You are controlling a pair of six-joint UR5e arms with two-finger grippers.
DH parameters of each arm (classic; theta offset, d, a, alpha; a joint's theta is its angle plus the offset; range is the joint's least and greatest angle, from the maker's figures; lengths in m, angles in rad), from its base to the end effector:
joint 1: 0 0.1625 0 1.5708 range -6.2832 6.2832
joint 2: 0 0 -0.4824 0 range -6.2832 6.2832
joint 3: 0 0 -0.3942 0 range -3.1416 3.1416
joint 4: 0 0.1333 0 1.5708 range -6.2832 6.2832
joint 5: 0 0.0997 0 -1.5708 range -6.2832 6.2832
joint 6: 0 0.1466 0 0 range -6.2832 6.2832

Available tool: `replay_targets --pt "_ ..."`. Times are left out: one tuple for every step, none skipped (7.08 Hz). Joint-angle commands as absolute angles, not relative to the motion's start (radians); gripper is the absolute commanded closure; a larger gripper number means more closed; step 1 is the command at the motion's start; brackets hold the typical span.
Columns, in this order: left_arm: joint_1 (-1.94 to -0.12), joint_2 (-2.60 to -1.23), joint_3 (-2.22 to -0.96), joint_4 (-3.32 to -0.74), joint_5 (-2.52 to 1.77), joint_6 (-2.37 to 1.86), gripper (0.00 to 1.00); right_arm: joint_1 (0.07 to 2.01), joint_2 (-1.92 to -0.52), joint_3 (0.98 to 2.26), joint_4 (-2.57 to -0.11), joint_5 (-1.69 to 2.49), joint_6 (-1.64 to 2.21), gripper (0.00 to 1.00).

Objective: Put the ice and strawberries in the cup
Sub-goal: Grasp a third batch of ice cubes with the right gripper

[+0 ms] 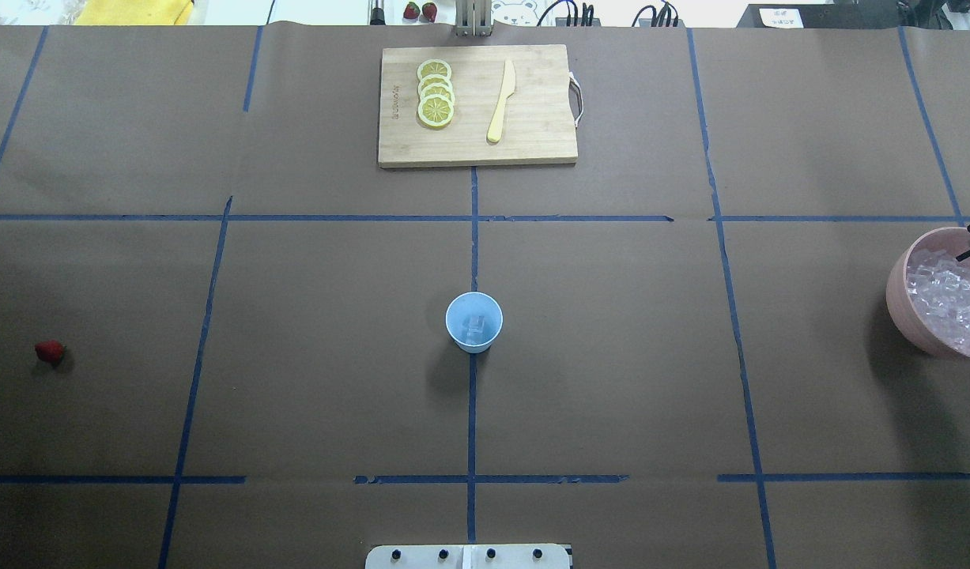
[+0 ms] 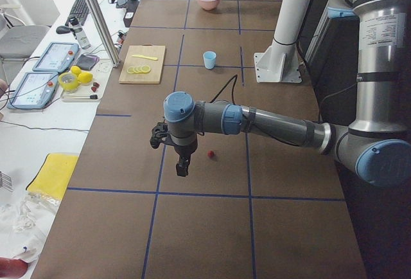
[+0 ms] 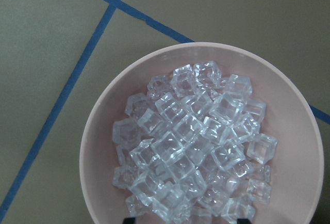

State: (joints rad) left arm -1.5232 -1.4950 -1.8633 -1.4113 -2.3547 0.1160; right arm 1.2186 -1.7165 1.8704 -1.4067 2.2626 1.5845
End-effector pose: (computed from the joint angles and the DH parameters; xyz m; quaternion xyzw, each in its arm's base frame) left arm -0.0082 -0.4548 0.6567 0.0395 0.3807 0.0864 0.9198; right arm -0.1177 -0.4356 0.6554 -0.1914 -0.3124 0.4930 0.7891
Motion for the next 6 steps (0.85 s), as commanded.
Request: replay_targets --pt "-1.523 -1.494 -1.870 -1.411 -2.355 0.117 0.00 1.218 -1.692 1.806 -1.341 2.264 1.676 0.28" --pt "-1.523 -1.494 -1.870 -1.411 -2.355 0.117 0.00 1.218 -1.671 1.749 -1.280 2.276 1.693 0.28" --pt "-1.523 -1.494 -1.870 -1.411 -2.355 0.117 0.00 1.219 -1.658 1.718 -1.257 2.301 1.694 0.28" --pt "-1.523 -1.488 -1.873 -1.411 -2.355 0.117 0.00 1.220 -1.658 1.726 -1.253 2.304 1.704 0.28" --pt "-1.523 -1.488 -1.873 -1.411 -2.355 0.117 0.00 1.218 -1.660 1.723 -1.253 2.303 1.707 0.28" --pt "-1.523 -1.488 -1.871 -1.411 -2.356 0.118 0.00 1.218 -1.658 1.726 -1.253 2.303 1.710 0.28"
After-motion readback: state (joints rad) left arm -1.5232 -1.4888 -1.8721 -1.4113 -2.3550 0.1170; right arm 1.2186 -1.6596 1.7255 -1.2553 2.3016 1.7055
